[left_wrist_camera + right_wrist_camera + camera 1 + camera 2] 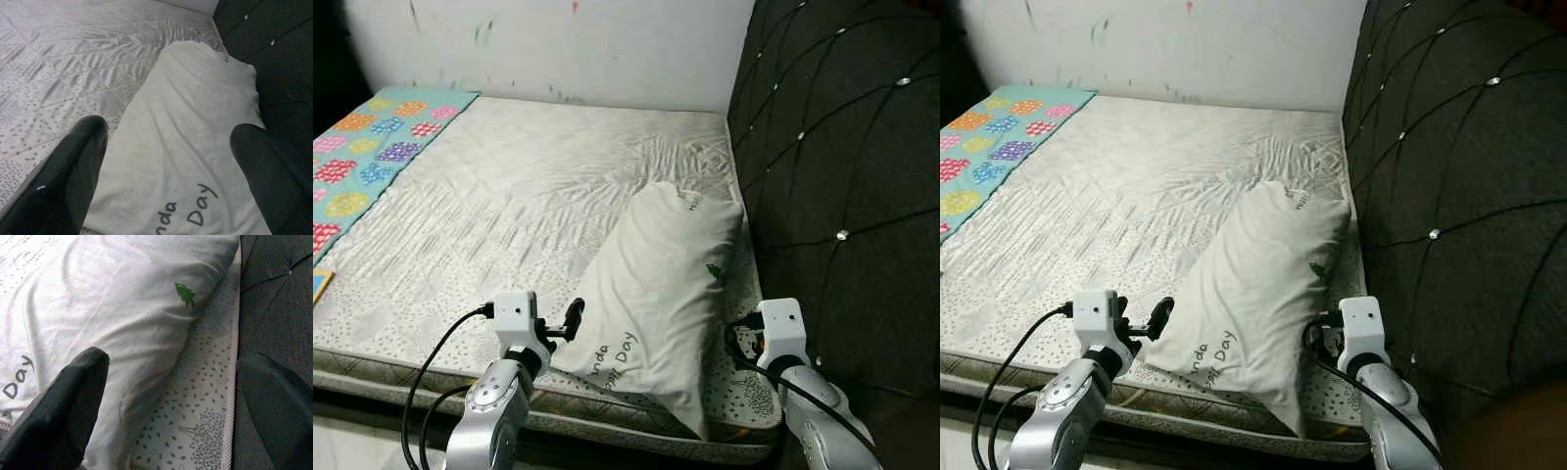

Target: Clean up the room

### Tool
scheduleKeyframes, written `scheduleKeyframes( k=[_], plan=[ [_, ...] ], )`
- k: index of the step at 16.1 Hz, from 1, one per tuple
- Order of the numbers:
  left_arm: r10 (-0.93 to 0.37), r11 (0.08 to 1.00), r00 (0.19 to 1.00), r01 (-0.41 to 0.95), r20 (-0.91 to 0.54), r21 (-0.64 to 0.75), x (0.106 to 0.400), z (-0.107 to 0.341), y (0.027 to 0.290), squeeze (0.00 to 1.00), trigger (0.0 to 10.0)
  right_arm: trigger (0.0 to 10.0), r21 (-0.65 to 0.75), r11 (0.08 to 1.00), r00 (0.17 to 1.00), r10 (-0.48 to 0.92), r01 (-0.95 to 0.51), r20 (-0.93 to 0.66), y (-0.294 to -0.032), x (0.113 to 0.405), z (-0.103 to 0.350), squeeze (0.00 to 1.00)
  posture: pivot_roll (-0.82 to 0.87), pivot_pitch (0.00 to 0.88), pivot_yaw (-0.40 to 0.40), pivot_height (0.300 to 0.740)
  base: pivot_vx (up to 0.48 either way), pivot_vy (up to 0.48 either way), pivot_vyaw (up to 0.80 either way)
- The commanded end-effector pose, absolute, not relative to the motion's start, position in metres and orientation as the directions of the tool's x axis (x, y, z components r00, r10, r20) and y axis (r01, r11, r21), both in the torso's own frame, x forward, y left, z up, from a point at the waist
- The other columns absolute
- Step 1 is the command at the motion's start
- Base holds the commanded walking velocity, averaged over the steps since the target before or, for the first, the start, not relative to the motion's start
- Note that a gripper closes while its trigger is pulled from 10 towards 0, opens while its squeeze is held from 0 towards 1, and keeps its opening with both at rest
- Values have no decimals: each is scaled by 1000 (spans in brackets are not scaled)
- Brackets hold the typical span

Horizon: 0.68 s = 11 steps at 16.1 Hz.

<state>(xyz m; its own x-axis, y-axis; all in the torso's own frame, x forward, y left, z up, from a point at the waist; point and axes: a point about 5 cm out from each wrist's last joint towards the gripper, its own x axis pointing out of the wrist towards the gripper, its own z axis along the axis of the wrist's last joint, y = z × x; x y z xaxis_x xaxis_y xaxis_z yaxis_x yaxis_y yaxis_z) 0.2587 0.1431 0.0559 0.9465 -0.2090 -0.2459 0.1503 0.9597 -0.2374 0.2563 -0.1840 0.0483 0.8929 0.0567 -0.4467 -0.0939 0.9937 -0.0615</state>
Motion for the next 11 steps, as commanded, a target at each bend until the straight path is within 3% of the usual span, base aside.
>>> scheduleKeyframes(
  k=[1,11],
  plan=[
    [-201,965,947,147,-249,-217,261,56,145,0,10000,10000,-62,993,890,62,-100,-451,-183,259,49,0,-102,0,12,740,0,0,0],
    [-215,974,934,184,-286,-131,280,56,145,0,10000,10000,-95,977,838,110,-189,-535,-175,283,44,0,-105,0,22,740,0,0,0]
  ],
)
